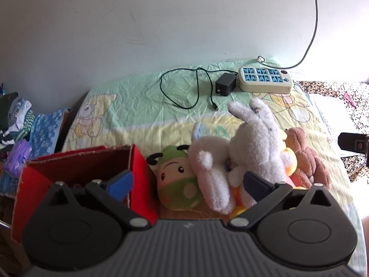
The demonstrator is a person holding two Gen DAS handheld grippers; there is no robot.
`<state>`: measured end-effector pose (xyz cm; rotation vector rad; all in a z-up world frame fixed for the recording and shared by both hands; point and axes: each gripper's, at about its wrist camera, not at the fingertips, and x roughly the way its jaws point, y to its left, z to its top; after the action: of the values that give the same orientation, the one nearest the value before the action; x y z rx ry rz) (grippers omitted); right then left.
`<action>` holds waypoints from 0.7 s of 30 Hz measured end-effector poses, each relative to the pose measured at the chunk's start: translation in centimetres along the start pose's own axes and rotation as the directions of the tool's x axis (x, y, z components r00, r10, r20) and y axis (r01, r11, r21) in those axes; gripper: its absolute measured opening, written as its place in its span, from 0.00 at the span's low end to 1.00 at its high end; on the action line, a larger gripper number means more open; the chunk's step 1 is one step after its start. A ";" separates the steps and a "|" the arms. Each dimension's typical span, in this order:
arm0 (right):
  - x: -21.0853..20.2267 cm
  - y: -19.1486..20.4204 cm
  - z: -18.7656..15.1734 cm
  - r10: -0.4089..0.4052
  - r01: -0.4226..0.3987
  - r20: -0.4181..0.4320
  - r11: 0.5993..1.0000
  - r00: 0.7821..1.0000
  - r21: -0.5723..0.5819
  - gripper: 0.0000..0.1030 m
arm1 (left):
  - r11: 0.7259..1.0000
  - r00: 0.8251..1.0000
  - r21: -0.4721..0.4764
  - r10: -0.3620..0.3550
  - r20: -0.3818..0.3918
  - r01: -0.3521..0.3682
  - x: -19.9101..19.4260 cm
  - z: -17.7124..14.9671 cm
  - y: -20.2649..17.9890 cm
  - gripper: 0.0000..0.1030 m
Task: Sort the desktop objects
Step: 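Move the right gripper onto the white bunny plush and close it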
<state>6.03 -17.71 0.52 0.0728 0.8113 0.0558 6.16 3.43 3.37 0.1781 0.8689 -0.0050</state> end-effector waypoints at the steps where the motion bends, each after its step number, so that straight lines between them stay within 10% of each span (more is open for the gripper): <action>1: -0.2 0.0 0.4 0.001 -0.001 0.008 1.000 1.000 -0.010 0.73 | 1.000 1.000 0.006 0.011 0.009 -0.011 -0.2 0.1 0.1 0.99; 21: 1.2 -0.2 -0.6 0.074 -0.072 -0.045 0.996 0.996 0.044 0.68 | 0.999 0.998 0.014 -0.043 -0.036 0.044 0.5 -2.2 -1.9 0.99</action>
<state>6.48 -17.80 -0.78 0.1420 0.8569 0.1092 4.69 1.96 1.36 0.1732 0.9086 -0.0490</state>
